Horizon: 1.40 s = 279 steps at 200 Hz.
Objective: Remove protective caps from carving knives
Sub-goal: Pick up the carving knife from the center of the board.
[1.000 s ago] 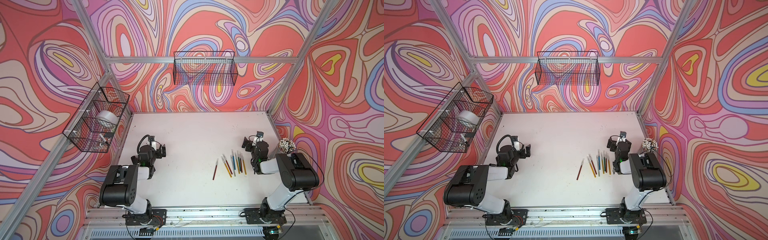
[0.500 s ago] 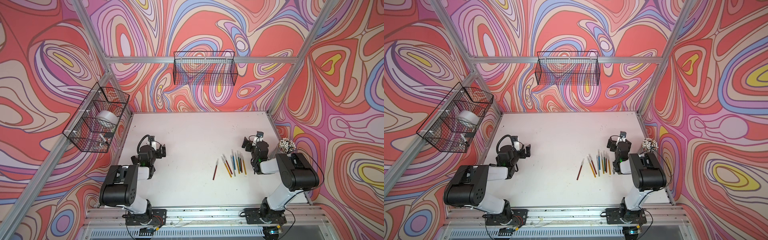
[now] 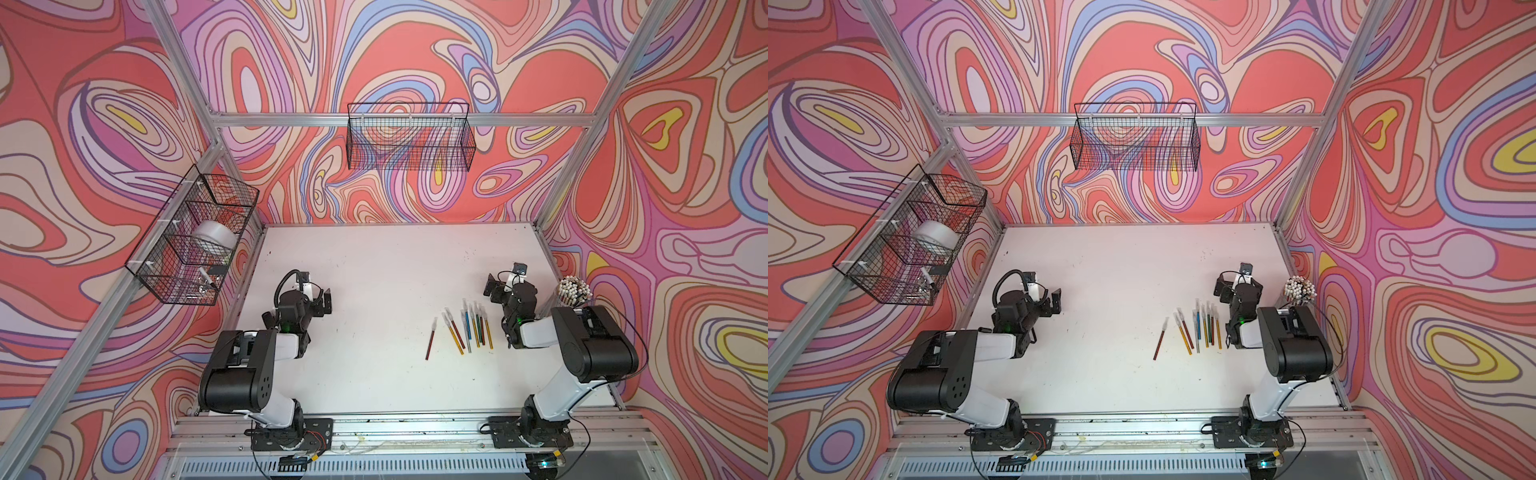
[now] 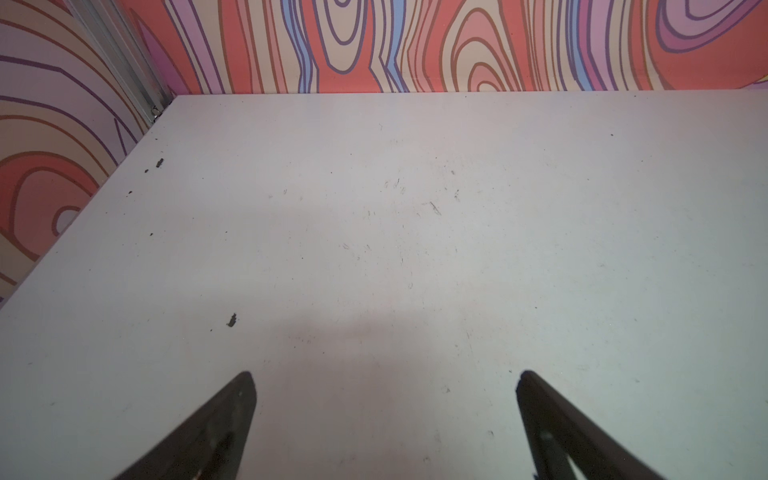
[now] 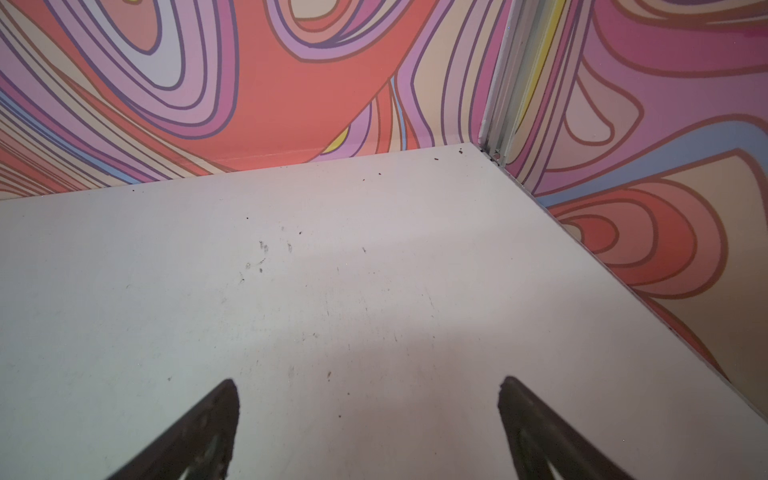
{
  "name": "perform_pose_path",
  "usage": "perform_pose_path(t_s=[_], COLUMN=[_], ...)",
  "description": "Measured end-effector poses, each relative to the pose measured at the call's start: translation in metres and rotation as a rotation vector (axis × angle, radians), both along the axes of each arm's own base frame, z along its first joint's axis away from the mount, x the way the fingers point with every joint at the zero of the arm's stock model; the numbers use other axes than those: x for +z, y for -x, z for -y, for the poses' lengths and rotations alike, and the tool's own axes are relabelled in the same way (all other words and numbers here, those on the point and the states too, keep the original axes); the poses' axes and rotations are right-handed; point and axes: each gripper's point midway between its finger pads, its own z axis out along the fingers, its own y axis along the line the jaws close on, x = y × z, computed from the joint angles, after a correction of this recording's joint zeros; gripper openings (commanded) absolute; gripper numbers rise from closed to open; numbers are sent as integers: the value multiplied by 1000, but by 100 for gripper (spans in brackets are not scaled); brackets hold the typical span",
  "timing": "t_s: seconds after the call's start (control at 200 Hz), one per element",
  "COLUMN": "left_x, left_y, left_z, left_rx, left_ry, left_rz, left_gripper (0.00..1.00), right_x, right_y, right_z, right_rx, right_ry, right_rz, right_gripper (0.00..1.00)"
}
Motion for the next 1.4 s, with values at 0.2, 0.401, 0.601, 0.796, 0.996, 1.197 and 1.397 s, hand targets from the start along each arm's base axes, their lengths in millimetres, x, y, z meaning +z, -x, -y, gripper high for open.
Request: perform_pose_path(t_s=[0.2,0.401,0.601,0.796,0.996,1.197,1.397], left_x=[14,71,101,89,60,65,57], left_y=[13,16,22,41,83,121,157], left_z=[-7,-7,24,58,119,166,209], left_rx=[52,136,108,41,-101,-190,-306], left_ry=[-15,6,138,326,392,456,420], left_rz=[24,95,15,-162,-400,-521,-606], left_gripper=[100,100,100,100,100,100,100], right_x=[14,65,81,90,81,61,67], right_y=[13,19,26,36,68,96,116], right_z=[1,2,-7,-48,-84,-81,-90], right_rx=[-11,-33,-42,-3,55,15,86], right_ry=[1,-48,-176,-269,-310,-343,-403], right_rz=[17,78,9,-119,-271,-400,-403], right_gripper=[98,98,98,98,98,98,98])
